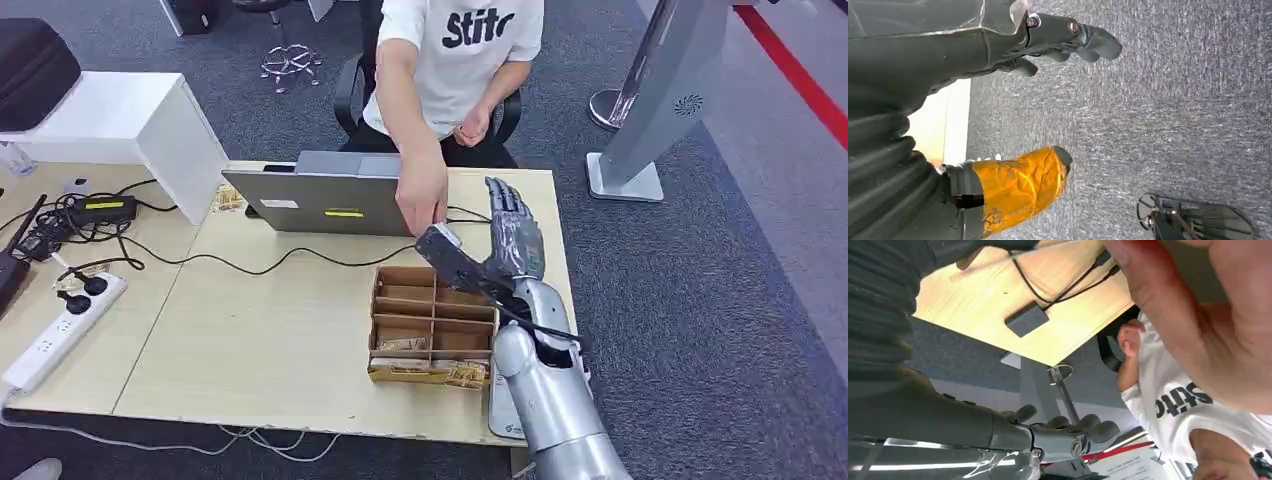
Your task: Pass the card to the sensor for recognition and then transmit it.
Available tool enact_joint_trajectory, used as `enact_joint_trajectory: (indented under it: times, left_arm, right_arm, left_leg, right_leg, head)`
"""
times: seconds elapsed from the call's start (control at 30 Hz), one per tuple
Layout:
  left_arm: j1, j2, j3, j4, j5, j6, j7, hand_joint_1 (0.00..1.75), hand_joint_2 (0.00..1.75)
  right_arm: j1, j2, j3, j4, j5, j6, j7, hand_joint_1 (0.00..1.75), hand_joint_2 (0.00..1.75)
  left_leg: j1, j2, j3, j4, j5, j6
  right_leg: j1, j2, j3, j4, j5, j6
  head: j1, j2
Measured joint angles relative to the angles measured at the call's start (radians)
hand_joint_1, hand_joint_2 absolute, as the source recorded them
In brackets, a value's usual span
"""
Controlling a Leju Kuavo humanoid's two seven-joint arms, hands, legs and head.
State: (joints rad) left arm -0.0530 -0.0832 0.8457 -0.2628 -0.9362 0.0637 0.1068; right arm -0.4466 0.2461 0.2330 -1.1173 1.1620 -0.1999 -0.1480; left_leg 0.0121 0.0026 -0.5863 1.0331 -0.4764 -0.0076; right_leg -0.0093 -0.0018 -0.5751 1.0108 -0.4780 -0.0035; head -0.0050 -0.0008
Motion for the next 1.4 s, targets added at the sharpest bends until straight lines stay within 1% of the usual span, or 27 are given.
enact_joint_trajectory:
  times: [0.2,0.47,0.53,0.6,0.67,0.8,0.87,0.9,1.0,1.03,1.1,1.17,1.27,1.33,1.4]
  left_arm:
    - [0.000,-0.002,0.008,0.000,-0.035,0.002,0.000,0.00,1.75]
    - [0.000,-0.002,0.024,0.000,-0.053,0.003,0.000,0.00,1.75]
    - [-0.001,-0.005,0.030,0.000,-0.058,0.005,0.000,0.00,1.75]
    - [-0.001,-0.007,0.038,0.000,-0.061,0.007,0.000,0.00,1.75]
    - [-0.001,-0.011,0.052,0.000,-0.061,0.010,0.002,0.00,1.75]
    - [0.000,-0.019,0.084,0.000,-0.055,0.019,0.002,0.00,1.75]
    - [0.000,-0.021,0.097,0.000,-0.055,0.019,0.003,0.00,1.75]
    - [0.000,-0.023,0.104,0.000,-0.054,0.022,0.003,0.00,1.75]
    - [0.000,-0.026,0.136,-0.003,-0.041,0.033,0.004,0.00,1.75]
    - [0.002,-0.027,0.150,-0.006,-0.034,0.036,0.004,0.00,1.75]
    - [0.005,-0.030,0.173,-0.010,-0.030,0.038,0.004,0.00,1.75]
    - [0.007,-0.031,0.191,-0.013,-0.026,0.040,0.004,0.00,1.75]
    - [0.006,-0.034,0.213,-0.018,-0.018,0.044,0.004,0.00,1.75]
    - [0.008,-0.035,0.231,-0.025,-0.016,0.049,0.004,0.00,1.75]
    - [0.010,-0.035,0.243,-0.026,-0.020,0.049,0.004,0.00,1.75]
  right_arm:
    - [0.000,0.018,-0.061,-0.006,-0.002,0.001,-0.016,1.75,1.75]
    - [0.002,0.027,-0.096,-0.018,0.001,-0.002,-0.026,1.75,1.75]
    - [0.007,0.029,-0.104,-0.035,-0.008,-0.010,-0.048,1.75,1.75]
    - [0.021,0.035,-0.112,-0.066,-0.043,-0.016,-0.073,1.75,1.75]
    - [0.049,0.042,-0.117,-0.134,-0.090,-0.011,-0.091,1.75,1.75]
    - [0.111,0.034,-0.124,-0.314,-0.160,0.039,-0.100,1.75,1.75]
    - [0.135,0.028,-0.125,-0.373,-0.173,0.050,-0.100,1.75,1.75]
    - [0.149,0.024,-0.126,-0.403,-0.209,0.071,-0.095,1.75,1.75]
    - [0.221,0.011,-0.151,-0.484,-0.462,0.213,-0.066,1.75,1.75]
    - [0.260,0.003,-0.162,-0.509,-0.514,0.243,-0.066,1.75,1.75]
    - [0.347,-0.010,-0.180,-0.543,-0.573,0.275,-0.076,1.75,1.75]
    - [0.419,-0.017,-0.195,-0.568,-0.588,0.287,-0.083,1.75,1.75]
    - [0.489,-0.028,-0.200,-0.583,-0.578,0.293,-0.079,1.75,1.75]
    - [0.546,-0.047,-0.208,-0.583,-0.568,0.293,-0.071,1.75,1.75]
    - [0.576,-0.066,-0.211,-0.577,-0.562,0.305,-0.069,1.75,1.75]
  left_leg:
    - [0.000,0.000,0.000,0.000,0.000,0.000]
    - [0.000,0.000,0.000,0.000,0.000,0.000]
    - [0.000,0.000,0.000,0.000,0.000,0.000]
    - [0.000,0.000,0.000,0.000,0.000,0.000]
    - [0.000,-0.001,0.000,0.000,0.000,0.000]
    - [0.000,-0.001,-0.001,0.000,0.000,0.000]
    - [0.000,0.000,-0.001,0.000,-0.001,0.001]
    - [0.000,0.000,-0.001,0.000,-0.001,0.001]
    - [0.000,-0.001,-0.001,0.000,-0.001,0.001]
    - [0.000,-0.002,-0.001,0.000,-0.001,0.001]
    - [0.000,-0.003,-0.002,0.000,-0.002,0.001]
    - [0.000,-0.002,-0.003,0.000,-0.003,0.000]
    - [0.000,-0.002,-0.002,0.000,-0.003,0.000]
    - [0.000,-0.002,-0.003,0.000,-0.003,0.000]
    - [0.000,-0.002,-0.003,0.000,-0.003,0.000]
  right_leg:
    - [0.000,0.000,0.000,0.000,0.000,0.000]
    - [0.000,0.000,0.000,0.000,0.000,0.000]
    - [0.000,0.000,0.000,0.000,0.000,0.000]
    - [0.000,0.000,-0.001,0.000,0.000,0.000]
    - [0.000,-0.001,-0.001,0.000,0.000,0.000]
    - [0.000,-0.001,-0.002,0.000,0.000,0.000]
    - [0.000,0.000,-0.002,0.000,0.000,0.000]
    - [0.000,0.000,-0.002,-0.001,0.000,0.000]
    - [0.000,-0.002,-0.002,-0.001,-0.001,0.000]
    - [0.000,-0.003,-0.002,-0.001,-0.001,0.001]
    - [0.000,-0.003,-0.002,-0.001,-0.001,0.001]
    - [0.000,-0.002,-0.003,-0.001,-0.001,0.001]
    - [0.000,-0.002,-0.003,-0.001,-0.002,0.001]
    - [0.000,-0.002,-0.002,-0.001,-0.003,0.001]
    - [0.000,-0.002,-0.002,-0.001,-0.003,0.001]
  head:
    - [0.000,0.000]
    - [0.000,0.000]
    - [0.000,0.000]
    - [0.000,0.000]
    - [0.000,0.000]
    - [0.000,0.000]
    - [0.000,0.000]
    - [0.000,0.000]
    - [0.001,0.000]
    - [0.000,0.000]
    - [0.000,0.000]
    - [0.000,0.000]
    - [0.000,0.000]
    - [0.000,0.000]
    - [0.000,0.000]
